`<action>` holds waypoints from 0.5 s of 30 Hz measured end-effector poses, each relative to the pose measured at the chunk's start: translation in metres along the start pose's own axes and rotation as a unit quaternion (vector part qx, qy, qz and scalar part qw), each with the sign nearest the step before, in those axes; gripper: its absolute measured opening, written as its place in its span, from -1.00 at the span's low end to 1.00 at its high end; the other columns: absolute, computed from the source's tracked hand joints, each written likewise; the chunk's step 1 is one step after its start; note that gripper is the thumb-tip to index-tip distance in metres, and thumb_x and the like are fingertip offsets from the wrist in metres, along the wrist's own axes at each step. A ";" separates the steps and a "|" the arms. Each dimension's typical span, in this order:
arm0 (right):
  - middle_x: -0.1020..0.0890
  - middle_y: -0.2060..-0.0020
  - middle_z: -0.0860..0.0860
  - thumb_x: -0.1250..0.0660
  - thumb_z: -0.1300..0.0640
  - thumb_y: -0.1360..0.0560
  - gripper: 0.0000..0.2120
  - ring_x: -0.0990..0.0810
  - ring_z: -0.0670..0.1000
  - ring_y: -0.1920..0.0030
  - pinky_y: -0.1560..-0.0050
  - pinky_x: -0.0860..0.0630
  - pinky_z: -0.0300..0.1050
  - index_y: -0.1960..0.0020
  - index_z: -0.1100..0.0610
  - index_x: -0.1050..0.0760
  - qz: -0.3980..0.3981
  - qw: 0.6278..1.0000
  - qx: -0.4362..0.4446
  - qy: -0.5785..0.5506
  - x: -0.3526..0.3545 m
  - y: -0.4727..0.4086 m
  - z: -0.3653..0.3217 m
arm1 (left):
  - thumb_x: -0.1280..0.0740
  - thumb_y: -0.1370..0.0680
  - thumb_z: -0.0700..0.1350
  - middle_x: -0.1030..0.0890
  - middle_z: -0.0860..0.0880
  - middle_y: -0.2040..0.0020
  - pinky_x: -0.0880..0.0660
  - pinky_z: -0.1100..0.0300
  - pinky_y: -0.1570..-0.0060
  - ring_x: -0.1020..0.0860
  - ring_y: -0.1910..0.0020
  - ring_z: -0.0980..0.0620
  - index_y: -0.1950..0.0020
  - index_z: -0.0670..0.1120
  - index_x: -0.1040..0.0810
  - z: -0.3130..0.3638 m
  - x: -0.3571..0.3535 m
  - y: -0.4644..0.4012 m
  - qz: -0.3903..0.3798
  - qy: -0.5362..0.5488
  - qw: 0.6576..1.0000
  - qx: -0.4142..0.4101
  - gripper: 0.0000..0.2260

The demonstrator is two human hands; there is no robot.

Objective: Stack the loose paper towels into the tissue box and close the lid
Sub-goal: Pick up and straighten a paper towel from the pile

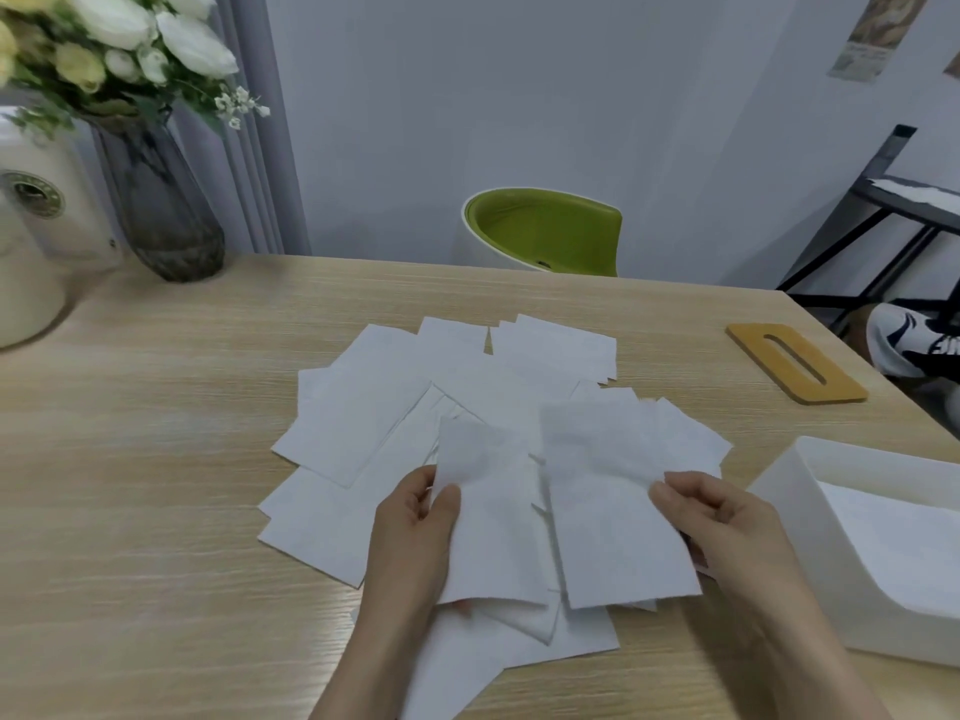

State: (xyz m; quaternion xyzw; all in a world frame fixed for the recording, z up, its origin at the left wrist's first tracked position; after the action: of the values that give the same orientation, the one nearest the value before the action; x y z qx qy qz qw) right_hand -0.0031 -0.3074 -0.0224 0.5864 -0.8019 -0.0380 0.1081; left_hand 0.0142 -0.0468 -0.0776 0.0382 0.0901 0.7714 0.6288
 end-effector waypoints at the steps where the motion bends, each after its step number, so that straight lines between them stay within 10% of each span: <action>1: -0.70 0.36 0.03 -0.41 0.26 -0.43 -0.91 -0.64 -0.10 0.40 0.44 -0.53 -0.30 0.22 0.13 -0.63 -0.010 0.999 -0.020 -0.048 -0.009 0.003 0.002 | -0.26 -0.60 -0.24 -0.72 0.01 0.17 -0.54 0.09 0.12 -0.67 0.12 -0.04 0.05 0.02 -0.62 0.000 0.000 0.000 -0.005 0.003 1.000 0.002 -0.80; 6: -0.71 0.28 0.12 -0.41 0.27 -0.45 -0.96 -0.67 0.00 0.33 0.39 -0.56 -0.24 0.10 0.22 -0.60 -0.055 0.992 -0.070 -0.086 -0.061 0.017 0.017 | -0.20 -0.63 -0.22 -0.69 -0.19 0.05 -0.49 -0.22 -0.13 -0.60 -0.04 -0.31 0.02 -0.05 -0.64 -0.002 0.000 0.000 -0.032 0.045 0.998 0.016 -0.77; 15: -0.71 0.33 0.08 -0.40 0.27 -0.48 -0.97 -0.66 -0.06 0.37 0.43 -0.52 -0.29 0.09 0.23 -0.58 -0.043 0.992 -0.079 -0.085 -0.086 0.018 0.021 | -0.23 -0.64 -0.16 -0.71 -0.14 0.02 -0.52 -0.08 -0.07 -0.63 -0.07 -0.24 -0.06 -0.13 -0.64 0.000 -0.001 0.001 -0.048 0.108 0.993 0.022 -0.81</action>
State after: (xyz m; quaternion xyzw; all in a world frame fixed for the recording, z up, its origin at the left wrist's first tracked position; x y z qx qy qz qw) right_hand 0.0002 -0.2211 -0.0503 0.6049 -0.7764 -0.1558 0.0837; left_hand 0.0129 -0.0477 -0.0778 -0.0356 0.1760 0.7376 0.6509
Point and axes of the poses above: each hand's wrist, its own y-axis away from the middle knuckle, its own x-axis out of the back of the hand, z = x × y, the point moved 7 cm from there along -y, towards the middle knuckle
